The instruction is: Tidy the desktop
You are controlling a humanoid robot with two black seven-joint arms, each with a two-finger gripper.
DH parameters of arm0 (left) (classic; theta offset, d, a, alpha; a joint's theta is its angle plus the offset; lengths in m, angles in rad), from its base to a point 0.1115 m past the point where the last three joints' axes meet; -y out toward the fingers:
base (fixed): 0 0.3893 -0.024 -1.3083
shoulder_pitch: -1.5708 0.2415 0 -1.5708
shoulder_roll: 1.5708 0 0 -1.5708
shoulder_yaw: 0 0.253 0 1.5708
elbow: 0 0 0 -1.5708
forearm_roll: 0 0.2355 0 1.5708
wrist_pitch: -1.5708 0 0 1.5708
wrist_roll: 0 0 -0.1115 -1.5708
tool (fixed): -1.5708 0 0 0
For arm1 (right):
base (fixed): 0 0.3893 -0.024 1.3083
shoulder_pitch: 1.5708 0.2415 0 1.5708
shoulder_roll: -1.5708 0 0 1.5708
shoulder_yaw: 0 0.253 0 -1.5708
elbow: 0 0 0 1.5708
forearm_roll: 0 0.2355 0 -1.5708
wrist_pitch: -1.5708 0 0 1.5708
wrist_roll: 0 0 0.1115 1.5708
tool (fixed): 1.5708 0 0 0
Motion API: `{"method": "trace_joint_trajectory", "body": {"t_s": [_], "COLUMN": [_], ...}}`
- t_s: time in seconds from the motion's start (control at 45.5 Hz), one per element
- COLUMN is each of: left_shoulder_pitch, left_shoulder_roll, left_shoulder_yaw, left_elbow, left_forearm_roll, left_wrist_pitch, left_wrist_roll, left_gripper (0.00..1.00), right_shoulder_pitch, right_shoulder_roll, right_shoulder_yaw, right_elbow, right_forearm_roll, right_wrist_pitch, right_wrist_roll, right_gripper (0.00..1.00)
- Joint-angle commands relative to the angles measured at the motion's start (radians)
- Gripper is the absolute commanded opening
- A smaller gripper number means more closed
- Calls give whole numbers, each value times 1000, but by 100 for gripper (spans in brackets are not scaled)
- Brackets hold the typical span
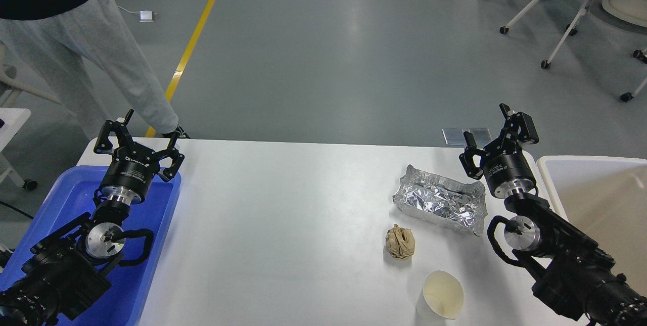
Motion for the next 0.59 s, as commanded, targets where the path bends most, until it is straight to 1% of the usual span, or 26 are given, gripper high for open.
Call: {"method": "trace_joint_trajectory", "body": {"t_s": [0.0,0.571], "left_shoulder_pitch": [0,0], "left_shoulder_roll": [0,0], "left_shoulder_yaw": [0,0], "left_elbow": [0,0], "left_forearm_roll": [0,0], "left_wrist_pitch": [0,0], "left_wrist_roll": [0,0], "left_gripper": [100,100], "right_shoulder_pitch": [4,7], "right_shoulder_roll": [1,-4], "right_shoulder_yaw": [-2,1], "right_elbow": [1,9], "right_forearm_roll": [-1,-1], "right_wrist_pitch": [-7,1], "right_wrist_roll": [0,0], "right_gripper": [99,99]}}
